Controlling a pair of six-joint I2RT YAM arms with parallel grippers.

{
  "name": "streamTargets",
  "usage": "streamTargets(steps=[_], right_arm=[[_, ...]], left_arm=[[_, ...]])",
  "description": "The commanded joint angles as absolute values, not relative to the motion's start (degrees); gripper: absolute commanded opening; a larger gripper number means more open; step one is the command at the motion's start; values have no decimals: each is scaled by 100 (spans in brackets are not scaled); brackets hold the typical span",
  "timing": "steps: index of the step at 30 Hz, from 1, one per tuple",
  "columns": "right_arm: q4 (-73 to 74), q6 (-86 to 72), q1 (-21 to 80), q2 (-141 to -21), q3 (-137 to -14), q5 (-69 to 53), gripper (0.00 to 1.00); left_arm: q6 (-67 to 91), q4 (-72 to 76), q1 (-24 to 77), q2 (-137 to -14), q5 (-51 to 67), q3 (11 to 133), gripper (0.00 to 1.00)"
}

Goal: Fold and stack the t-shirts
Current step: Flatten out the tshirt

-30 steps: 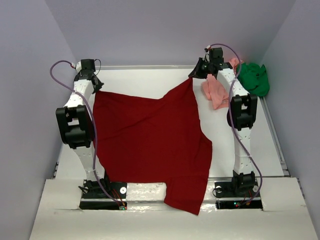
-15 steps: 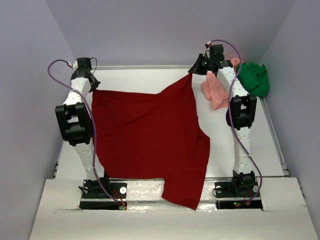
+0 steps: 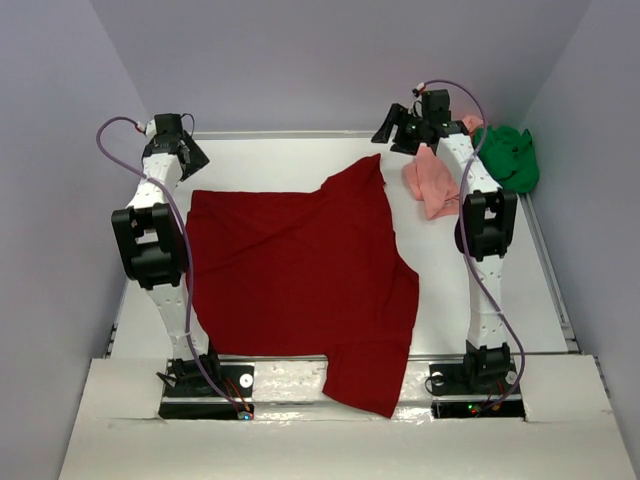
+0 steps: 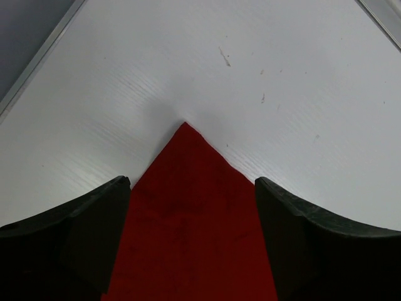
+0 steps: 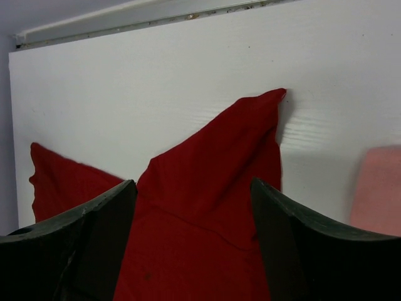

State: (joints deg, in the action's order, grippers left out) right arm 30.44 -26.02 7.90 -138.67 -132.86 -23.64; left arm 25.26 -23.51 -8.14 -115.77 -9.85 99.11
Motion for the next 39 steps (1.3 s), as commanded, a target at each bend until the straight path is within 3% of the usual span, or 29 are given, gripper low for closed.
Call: streamTargets(steps=[1, 6, 9, 10, 11, 25, 39], right_arm=[[2874, -2408, 616, -13193, -12905, -2232, 78], [3040, -2364, 422, -12736, -11981, -2128, 75], [3102, -2285, 369, -12604, -11366, -2022, 62], [3163, -2268, 369, -12586, -11269, -2013, 6], [3251, -2259, 369, -12612, -11198, -1960, 0], [4840, -1960, 264, -13533, -11917, -959, 0], [5546, -1731, -237, -14361, -13745, 2372, 0]], left_arm=[[2443, -2618, -852, -11302, -1204, 10466, 90], [2408, -2742, -844, -11198, -811, 10609, 89], [2478, -2873, -844, -11109, -422, 10573, 86], [2505, -2944, -844, -11109, -291, 10591, 84], [2548, -3023, -826, -11092, -255, 10556, 83], [2443, -3094, -800, -10854, -308, 10222, 80], [2356, -3234, -800, -11004, -211, 10468, 80]])
